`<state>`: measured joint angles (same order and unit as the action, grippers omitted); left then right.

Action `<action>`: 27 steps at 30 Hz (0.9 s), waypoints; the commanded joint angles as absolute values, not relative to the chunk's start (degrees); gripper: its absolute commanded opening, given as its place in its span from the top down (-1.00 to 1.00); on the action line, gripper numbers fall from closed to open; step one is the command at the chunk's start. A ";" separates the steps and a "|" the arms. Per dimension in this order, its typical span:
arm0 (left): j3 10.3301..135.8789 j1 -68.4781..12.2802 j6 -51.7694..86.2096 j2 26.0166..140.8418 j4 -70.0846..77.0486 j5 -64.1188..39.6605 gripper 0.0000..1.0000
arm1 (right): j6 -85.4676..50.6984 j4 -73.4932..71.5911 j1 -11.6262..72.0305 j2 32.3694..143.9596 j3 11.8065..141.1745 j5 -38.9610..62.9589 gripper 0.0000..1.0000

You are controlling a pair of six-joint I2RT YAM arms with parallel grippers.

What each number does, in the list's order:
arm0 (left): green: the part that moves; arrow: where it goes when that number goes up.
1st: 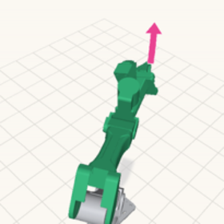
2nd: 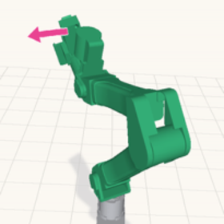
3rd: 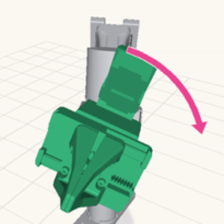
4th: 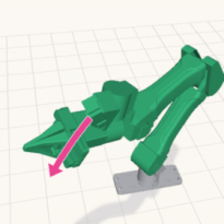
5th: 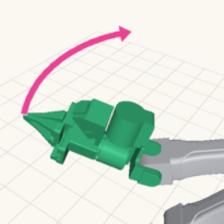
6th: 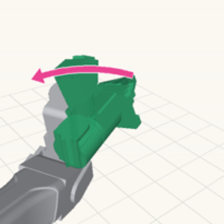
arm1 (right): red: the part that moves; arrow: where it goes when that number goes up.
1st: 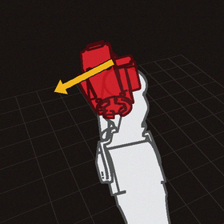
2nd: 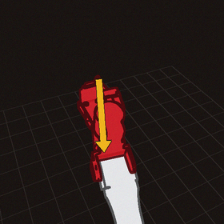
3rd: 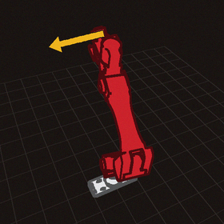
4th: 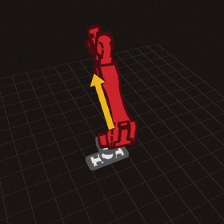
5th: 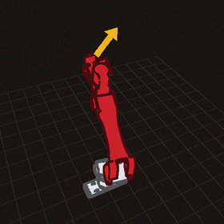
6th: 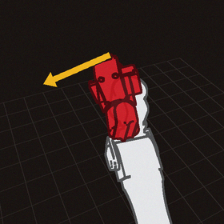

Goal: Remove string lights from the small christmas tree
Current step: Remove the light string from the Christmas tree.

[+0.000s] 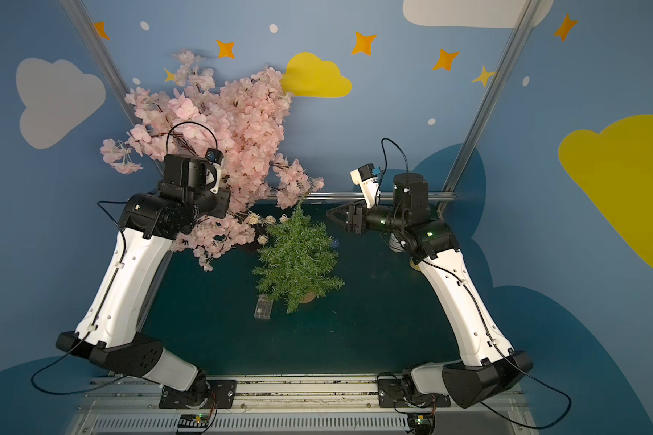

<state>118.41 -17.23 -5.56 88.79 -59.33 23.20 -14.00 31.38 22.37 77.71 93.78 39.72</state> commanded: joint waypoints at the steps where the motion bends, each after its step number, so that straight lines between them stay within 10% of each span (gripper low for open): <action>1: 119.71 -16.44 -4.63 87.50 -61.42 25.22 0.94 | -12.86 32.41 22.75 77.12 93.08 39.29 -0.13; 27: 135.39 -23.56 -4.82 102.91 -50.91 7.52 0.93 | -9.95 35.65 23.00 76.33 90.86 36.15 -0.46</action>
